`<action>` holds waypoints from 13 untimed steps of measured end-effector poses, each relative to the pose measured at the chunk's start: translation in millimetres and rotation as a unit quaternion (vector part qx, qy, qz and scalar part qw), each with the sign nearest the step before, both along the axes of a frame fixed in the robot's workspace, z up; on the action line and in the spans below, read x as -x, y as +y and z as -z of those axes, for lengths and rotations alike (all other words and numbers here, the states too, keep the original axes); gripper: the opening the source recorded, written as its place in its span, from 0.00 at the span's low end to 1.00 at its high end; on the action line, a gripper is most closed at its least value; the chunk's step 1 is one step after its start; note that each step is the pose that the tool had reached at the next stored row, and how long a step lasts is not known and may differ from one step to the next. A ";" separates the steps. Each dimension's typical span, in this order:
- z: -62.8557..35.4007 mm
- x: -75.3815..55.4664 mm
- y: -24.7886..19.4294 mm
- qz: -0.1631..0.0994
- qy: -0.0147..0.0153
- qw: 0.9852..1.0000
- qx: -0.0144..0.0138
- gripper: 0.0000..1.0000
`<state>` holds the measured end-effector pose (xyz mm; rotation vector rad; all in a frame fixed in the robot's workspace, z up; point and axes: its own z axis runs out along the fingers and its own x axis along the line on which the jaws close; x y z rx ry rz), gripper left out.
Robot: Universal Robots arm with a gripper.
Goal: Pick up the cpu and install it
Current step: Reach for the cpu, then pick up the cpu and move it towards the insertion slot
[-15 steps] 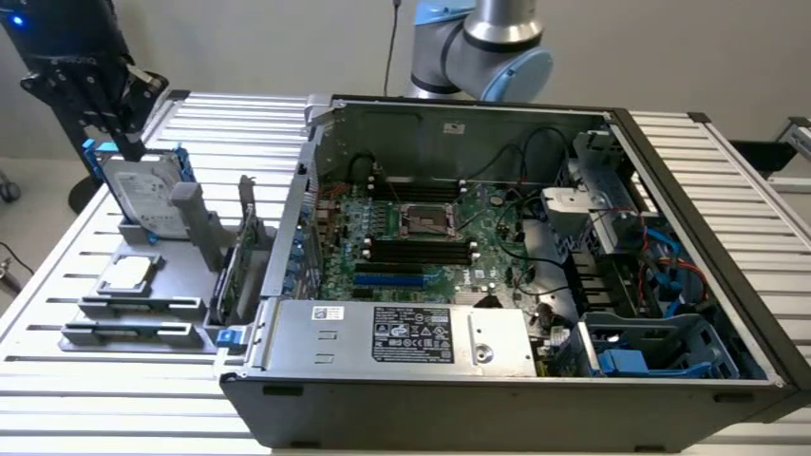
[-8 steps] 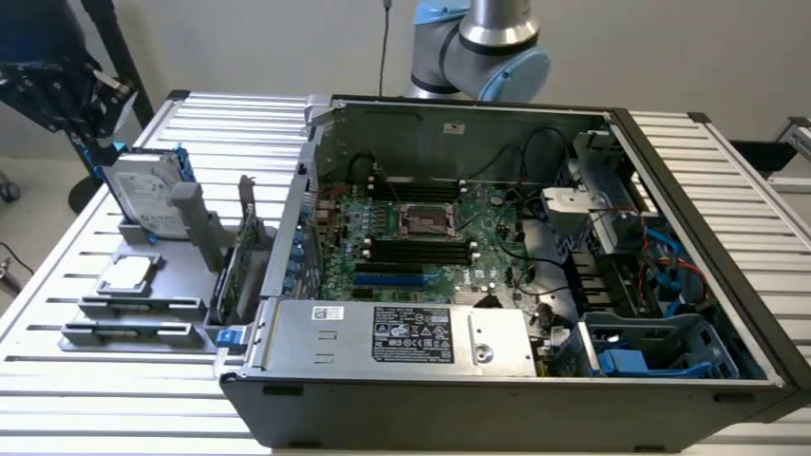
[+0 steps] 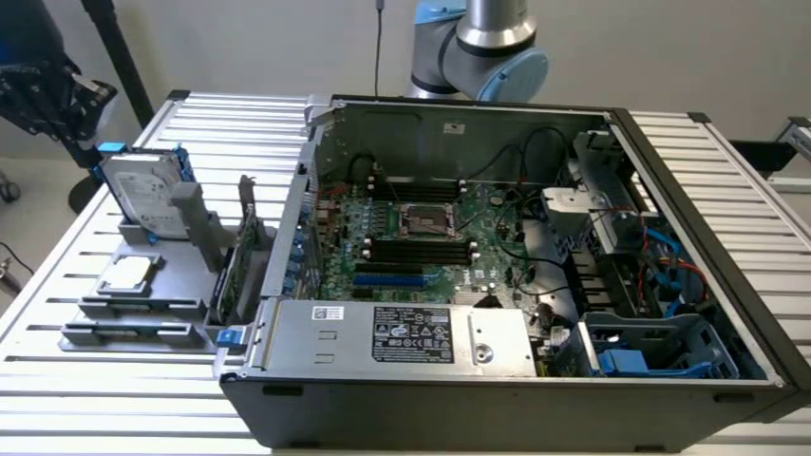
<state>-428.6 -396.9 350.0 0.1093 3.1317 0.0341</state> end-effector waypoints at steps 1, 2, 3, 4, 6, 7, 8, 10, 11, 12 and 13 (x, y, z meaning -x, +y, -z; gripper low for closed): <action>0.0 0.0 0.0 0.000 0.000 1.000 0.000 0.11; 0.0 0.0 0.0 0.000 0.000 1.000 0.000 0.11; 0.0 0.0 0.0 0.000 0.000 1.000 0.000 0.11; 0.0 0.0 0.0 0.000 0.000 1.000 0.000 0.11; 0.0 0.0 0.0 0.000 0.000 1.000 0.000 0.11; 0.0 0.0 0.0 0.000 0.000 1.000 0.000 0.11; 0.0 0.0 0.0 0.000 0.000 1.000 0.000 0.11; 0.0 0.0 0.0 0.000 0.000 1.000 0.000 0.11; 0.0 0.0 0.0 0.000 0.000 1.000 0.000 0.11; 0.0 0.0 0.0 0.000 0.000 1.000 0.000 0.11; 0.0 0.0 0.0 0.000 0.000 1.000 0.000 0.17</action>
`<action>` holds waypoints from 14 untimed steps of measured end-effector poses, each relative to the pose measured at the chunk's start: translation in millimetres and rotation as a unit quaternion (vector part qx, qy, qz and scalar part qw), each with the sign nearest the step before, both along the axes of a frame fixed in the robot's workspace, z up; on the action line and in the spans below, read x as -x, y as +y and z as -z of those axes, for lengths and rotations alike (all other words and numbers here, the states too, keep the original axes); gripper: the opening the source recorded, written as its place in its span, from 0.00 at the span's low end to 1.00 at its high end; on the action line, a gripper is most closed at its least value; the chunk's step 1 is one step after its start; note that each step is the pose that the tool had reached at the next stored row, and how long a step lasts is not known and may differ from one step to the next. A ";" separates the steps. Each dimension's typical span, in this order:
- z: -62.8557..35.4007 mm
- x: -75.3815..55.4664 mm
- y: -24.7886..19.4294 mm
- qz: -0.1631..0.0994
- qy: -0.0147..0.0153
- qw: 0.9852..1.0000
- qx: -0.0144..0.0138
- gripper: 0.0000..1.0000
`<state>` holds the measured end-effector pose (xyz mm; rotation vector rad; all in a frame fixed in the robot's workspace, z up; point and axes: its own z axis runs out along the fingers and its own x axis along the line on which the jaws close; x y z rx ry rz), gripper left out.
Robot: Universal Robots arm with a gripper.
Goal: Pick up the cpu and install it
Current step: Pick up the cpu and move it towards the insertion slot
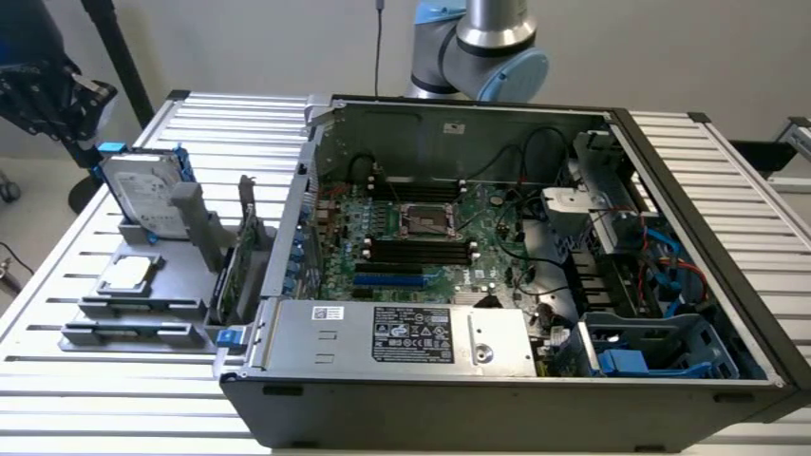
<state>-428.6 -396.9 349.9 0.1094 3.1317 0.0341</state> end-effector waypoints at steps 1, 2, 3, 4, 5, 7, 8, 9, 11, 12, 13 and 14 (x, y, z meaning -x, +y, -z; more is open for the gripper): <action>0.0 0.0 0.0 0.000 0.000 1.000 0.000 0.17; 0.0 0.0 0.0 0.000 0.000 1.000 0.000 0.24; 0.0 0.0 0.0 0.000 0.000 1.000 0.000 0.24; 0.0 0.0 0.0 0.000 0.000 1.000 0.000 0.30; 0.0 0.0 0.0 0.000 0.000 1.000 0.000 0.36; 0.0 0.0 0.0 0.000 0.000 1.000 0.000 0.47; 0.0 0.0 0.0 0.000 0.000 1.000 0.000 0.47; 0.0 0.1 0.0 0.000 0.000 1.000 0.000 0.47; 2.0 0.5 0.0 0.000 0.000 1.000 0.000 0.54; 3.8 1.3 0.1 0.000 0.000 1.000 0.000 0.54; 5.6 2.0 0.0 0.000 0.000 1.000 0.000 0.54; 7.4 2.7 0.0 0.000 0.000 1.000 0.000 0.54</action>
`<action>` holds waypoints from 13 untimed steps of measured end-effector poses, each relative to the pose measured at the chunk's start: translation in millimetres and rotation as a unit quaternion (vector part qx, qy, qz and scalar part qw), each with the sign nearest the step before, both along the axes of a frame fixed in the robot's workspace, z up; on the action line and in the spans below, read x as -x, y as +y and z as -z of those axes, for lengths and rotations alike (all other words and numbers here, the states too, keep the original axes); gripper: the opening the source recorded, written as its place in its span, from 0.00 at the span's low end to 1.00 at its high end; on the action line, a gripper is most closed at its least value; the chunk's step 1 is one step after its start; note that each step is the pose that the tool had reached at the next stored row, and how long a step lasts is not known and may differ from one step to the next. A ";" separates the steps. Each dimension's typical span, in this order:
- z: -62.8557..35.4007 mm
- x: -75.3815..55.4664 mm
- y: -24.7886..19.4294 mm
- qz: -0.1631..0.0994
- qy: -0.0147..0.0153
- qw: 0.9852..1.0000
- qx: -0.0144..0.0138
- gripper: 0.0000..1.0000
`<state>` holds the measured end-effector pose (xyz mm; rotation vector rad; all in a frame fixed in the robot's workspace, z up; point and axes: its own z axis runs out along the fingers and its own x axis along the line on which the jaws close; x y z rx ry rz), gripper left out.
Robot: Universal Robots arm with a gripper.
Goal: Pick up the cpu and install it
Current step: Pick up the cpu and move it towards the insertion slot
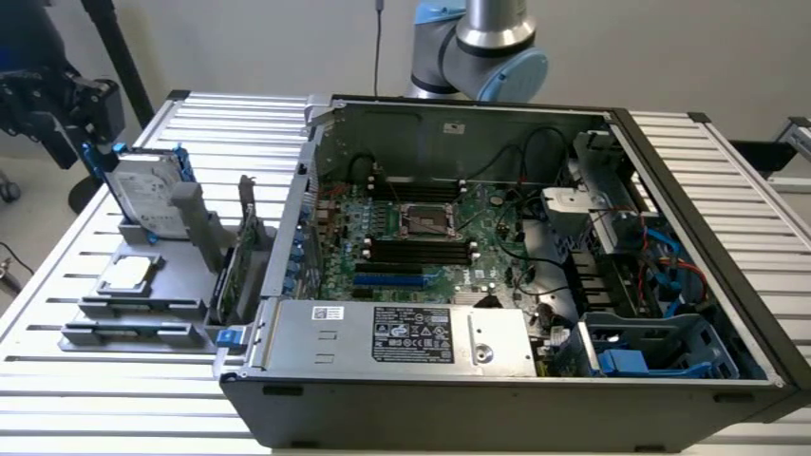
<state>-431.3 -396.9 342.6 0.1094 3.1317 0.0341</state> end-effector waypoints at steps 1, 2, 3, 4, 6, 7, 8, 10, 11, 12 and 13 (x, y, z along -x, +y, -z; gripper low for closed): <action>1.8 0.7 0.0 0.000 0.000 1.000 0.000 0.54; 3.6 1.2 0.0 0.000 0.000 1.000 0.000 0.54; 5.4 1.8 -0.1 0.000 0.000 1.000 0.000 0.54; 7.3 2.3 -0.2 -0.001 0.000 1.000 0.000 0.54; 11.0 2.8 -1.0 -0.004 0.000 1.000 0.000 0.54; 12.7 2.9 -1.5 -0.006 0.000 1.000 0.000 0.54; 14.7 3.0 -2.0 -0.008 0.001 1.000 0.000 0.54; 18.2 3.2 -3.0 -0.012 0.001 1.000 0.000 0.54; 20.0 3.2 -3.7 -0.014 0.001 1.000 0.000 0.54; 21.9 3.3 -4.4 -0.017 0.002 1.000 0.000 0.54; 23.7 3.3 -5.0 -0.020 0.003 1.000 -0.001 0.54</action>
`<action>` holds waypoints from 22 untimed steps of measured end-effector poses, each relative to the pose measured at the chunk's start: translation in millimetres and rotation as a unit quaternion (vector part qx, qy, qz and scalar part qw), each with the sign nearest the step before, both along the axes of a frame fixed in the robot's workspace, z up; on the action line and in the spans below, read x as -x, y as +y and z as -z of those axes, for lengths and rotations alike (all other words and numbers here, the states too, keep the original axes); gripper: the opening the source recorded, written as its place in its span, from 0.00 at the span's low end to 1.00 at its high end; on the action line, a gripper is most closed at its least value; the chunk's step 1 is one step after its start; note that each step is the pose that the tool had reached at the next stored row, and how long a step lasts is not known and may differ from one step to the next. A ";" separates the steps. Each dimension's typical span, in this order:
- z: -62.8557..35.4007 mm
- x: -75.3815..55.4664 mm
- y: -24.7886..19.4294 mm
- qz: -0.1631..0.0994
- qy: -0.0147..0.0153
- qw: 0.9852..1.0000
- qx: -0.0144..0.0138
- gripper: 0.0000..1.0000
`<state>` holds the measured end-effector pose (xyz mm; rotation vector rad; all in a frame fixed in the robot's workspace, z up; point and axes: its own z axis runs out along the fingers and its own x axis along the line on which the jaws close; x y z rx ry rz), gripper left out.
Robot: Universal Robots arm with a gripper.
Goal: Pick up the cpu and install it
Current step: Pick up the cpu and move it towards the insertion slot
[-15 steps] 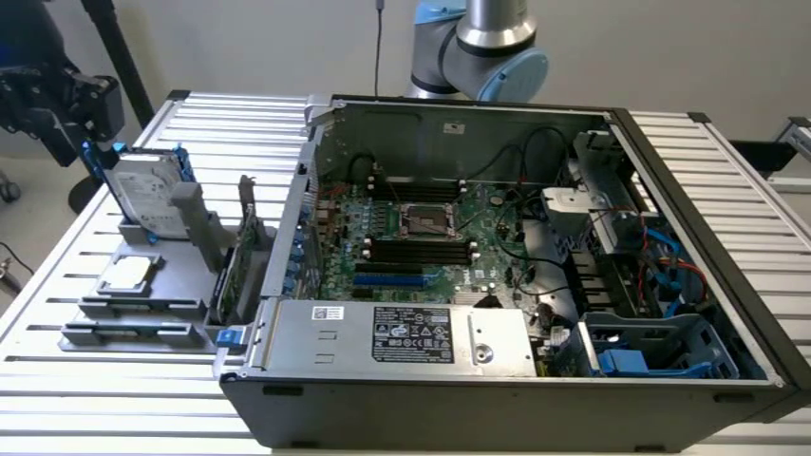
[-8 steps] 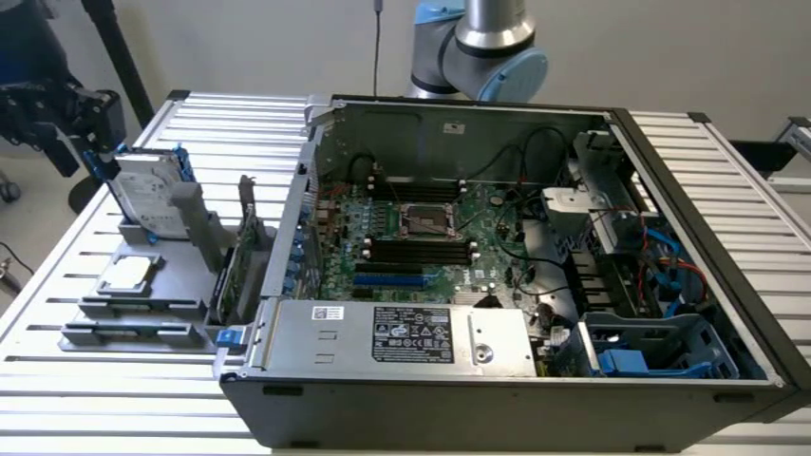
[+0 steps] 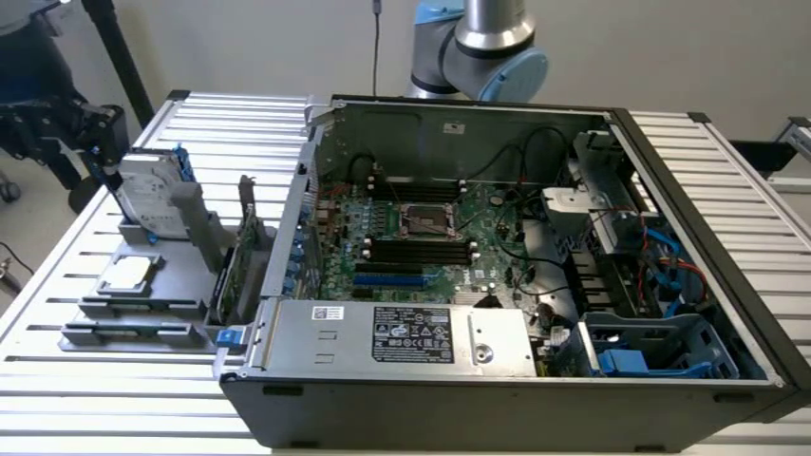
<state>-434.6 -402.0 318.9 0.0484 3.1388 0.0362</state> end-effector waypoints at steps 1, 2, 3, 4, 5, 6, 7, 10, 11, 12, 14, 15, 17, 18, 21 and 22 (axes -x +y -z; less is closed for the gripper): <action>1.8 0.0 -0.8 -0.003 0.001 1.000 0.000 0.54; 3.7 0.0 -1.7 -0.006 0.002 1.000 -0.001 0.54; 5.5 0.1 -2.4 -0.010 0.003 1.000 -0.001 0.54; 7.3 0.1 -2.9 -0.013 0.003 1.000 -0.001 0.54; 9.1 0.2 -3.2 -0.015 0.003 1.000 -0.001 0.54; 10.9 0.2 -3.5 -0.017 0.003 1.000 -0.001 0.54; 12.7 0.2 -3.9 -0.019 0.003 1.000 -0.001 0.54; 18.1 0.3 -5.0 -0.025 0.003 1.000 -0.001 0.54; 20.1 0.3 -5.3 -0.027 0.003 1.000 -0.001 0.54; 21.8 0.5 -5.5 -0.028 0.003 1.000 -0.001 0.54; 25.5 0.8 -5.8 -0.030 0.003 1.000 -0.001 0.54; 27.3 1.0 -6.0 -0.031 0.003 1.000 -0.001 0.54; 31.0 1.4 -6.3 -0.033 0.003 0.999 -0.001 0.54; 32.8 1.6 -6.5 -0.034 0.003 0.999 -0.001 0.54; 38.3 2.3 -7.2 -0.037 0.003 0.999 -0.001 0.62; 40.0 2.4 -7.6 -0.038 0.003 0.999 -0.001 0.62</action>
